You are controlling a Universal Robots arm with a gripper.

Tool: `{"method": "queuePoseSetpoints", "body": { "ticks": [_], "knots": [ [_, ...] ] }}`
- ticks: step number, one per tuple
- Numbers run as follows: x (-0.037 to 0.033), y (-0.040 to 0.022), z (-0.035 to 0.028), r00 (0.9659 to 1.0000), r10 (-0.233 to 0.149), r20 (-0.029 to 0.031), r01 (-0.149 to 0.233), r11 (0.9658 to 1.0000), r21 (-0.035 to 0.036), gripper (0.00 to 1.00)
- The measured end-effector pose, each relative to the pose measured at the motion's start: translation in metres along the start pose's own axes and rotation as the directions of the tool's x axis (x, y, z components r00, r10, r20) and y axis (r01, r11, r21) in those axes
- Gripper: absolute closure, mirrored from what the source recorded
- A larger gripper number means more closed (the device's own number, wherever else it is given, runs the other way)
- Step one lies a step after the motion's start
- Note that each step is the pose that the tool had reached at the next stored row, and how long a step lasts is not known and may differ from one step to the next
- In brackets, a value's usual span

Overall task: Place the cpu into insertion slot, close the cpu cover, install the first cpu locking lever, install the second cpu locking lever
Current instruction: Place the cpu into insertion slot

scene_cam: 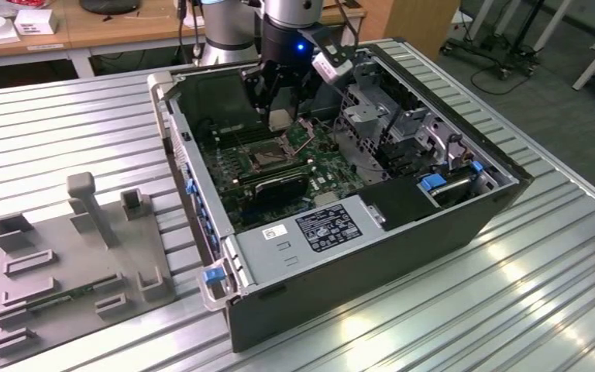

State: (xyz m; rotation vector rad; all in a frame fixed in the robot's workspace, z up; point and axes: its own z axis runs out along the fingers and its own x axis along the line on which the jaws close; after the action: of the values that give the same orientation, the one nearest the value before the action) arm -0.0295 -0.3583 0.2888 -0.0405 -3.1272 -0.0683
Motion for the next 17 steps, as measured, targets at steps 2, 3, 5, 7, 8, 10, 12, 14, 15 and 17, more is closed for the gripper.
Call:
{"method": "queuePoseSetpoints", "body": {
  "ticks": [2,3,5,7,8,10,12,14,15,17],
  "knots": [
    [0.0,0.0,0.0,1.0,0.0,0.0,0.0,1.0,0.0002,0.46],
    [0.0,0.0,0.0001,1.0,0.0,0.0001,0.0,1.0,0.0001,0.46],
    [0.0,0.0,0.0001,1.0,0.0,0.0002,0.0,1.0,0.0,0.46],
    [0.0,0.0,0.0001,1.0,0.0,0.0001,0.0,1.0,0.0001,0.46],
    [0.0,0.0,0.0001,1.0,0.0,0.0002,0.0,1.0,0.0,0.46],
    [0.0,0.0,0.0008,1.0,0.0,0.0003,0.0,1.0,-0.0004,0.46],
    [0.0,-0.0001,0.0025,1.0,0.0,0.0002,0.0,1.0,-0.0001,0.46],
    [-0.0001,-0.0002,0.0052,1.0,0.0,0.0006,0.0,1.0,-0.0001,0.46],
    [-0.0001,-0.0003,0.0064,1.0,0.0,0.0006,0.0,1.0,-0.0001,0.46],
    [-0.0001,-0.0004,0.009,1.0,0.0,0.0015,0.0,1.0,0.0,0.46]
  ]
}}
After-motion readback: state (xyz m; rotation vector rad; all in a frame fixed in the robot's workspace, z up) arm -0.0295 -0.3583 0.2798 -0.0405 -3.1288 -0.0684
